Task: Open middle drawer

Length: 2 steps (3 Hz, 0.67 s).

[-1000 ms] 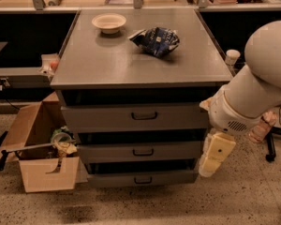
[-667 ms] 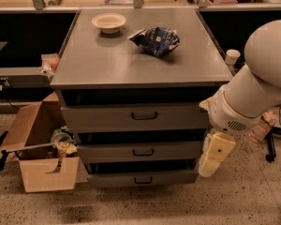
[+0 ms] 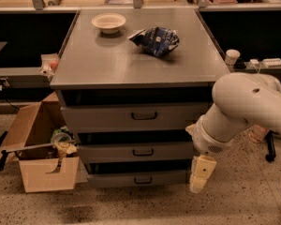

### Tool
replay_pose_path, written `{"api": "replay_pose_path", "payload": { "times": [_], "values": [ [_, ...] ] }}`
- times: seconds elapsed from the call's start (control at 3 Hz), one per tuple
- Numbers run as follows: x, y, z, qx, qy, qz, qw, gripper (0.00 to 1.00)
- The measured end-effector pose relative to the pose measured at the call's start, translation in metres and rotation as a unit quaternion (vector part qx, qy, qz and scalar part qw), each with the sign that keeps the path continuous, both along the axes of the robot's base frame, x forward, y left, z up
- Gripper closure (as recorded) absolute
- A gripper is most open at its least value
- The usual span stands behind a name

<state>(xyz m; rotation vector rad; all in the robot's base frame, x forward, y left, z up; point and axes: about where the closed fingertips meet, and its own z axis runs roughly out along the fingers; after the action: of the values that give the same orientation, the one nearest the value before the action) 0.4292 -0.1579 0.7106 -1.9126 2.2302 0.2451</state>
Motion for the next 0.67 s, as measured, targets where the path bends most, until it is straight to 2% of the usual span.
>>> {"api": "replay_pose_path", "payload": {
  "times": [0.33,0.67],
  "values": [
    [-0.004,0.004,-0.084,0.010,0.020,0.026,0.9994,0.00],
    [0.011,0.004,-0.174,0.056,0.036,0.040,0.9970,0.00]
  ]
}}
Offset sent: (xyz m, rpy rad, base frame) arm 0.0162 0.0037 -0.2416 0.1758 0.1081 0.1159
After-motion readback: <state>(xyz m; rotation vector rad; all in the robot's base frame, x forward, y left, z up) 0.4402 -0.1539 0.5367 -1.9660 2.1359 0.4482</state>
